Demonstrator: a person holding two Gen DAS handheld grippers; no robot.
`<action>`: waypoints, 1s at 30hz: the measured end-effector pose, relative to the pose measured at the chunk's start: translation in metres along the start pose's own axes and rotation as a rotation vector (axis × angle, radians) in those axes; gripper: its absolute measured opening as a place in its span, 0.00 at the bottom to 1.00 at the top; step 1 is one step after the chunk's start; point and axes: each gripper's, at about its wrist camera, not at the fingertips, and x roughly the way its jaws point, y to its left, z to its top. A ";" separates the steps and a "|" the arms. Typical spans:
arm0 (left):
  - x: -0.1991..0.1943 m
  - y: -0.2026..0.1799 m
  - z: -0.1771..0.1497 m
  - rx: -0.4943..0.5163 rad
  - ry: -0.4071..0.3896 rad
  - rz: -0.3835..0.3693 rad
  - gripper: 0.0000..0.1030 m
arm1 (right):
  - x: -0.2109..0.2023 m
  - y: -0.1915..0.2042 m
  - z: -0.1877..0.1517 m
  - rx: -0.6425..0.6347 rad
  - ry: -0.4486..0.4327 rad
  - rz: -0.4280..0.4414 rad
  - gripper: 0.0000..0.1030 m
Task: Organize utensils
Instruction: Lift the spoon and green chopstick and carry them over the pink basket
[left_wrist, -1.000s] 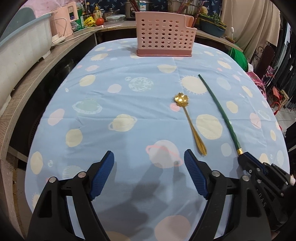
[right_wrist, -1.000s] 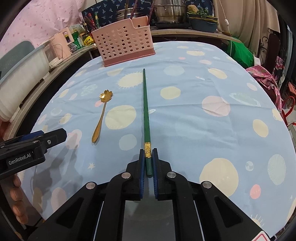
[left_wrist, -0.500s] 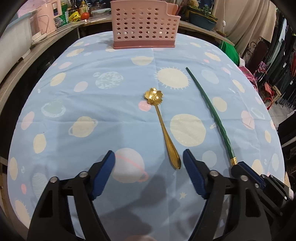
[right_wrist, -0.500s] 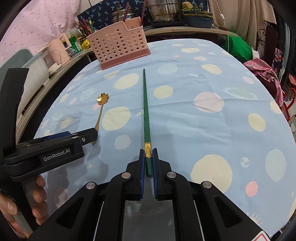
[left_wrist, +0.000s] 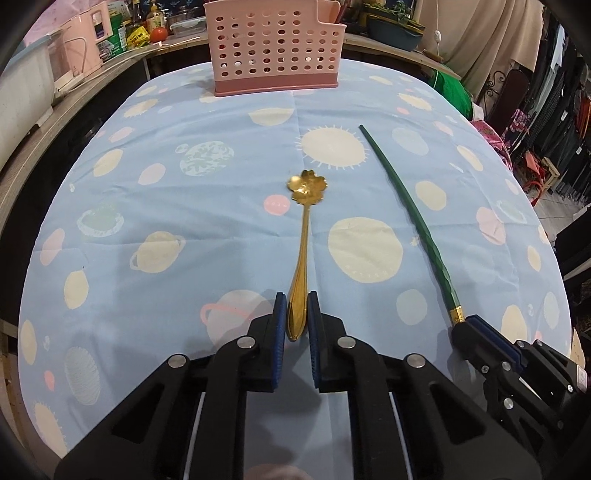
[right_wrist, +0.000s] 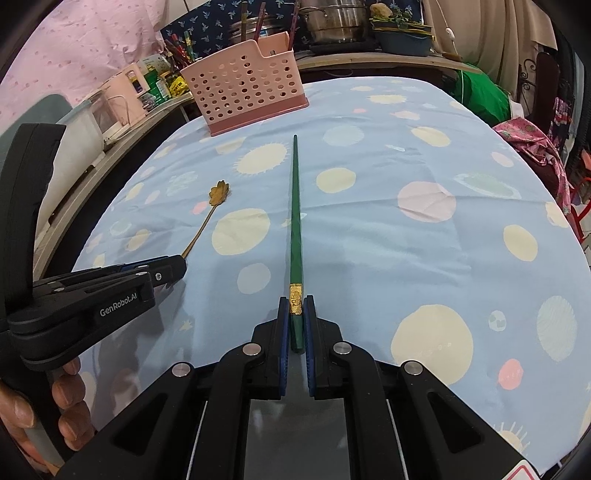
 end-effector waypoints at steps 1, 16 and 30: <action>-0.001 0.000 -0.001 0.002 0.002 0.000 0.10 | -0.002 0.001 0.000 -0.001 -0.003 0.002 0.07; -0.050 0.009 0.008 -0.023 -0.053 0.012 0.08 | -0.053 0.009 0.029 0.001 -0.109 0.041 0.07; -0.107 0.031 0.054 -0.068 -0.180 -0.028 0.01 | -0.094 0.015 0.083 0.000 -0.248 0.092 0.07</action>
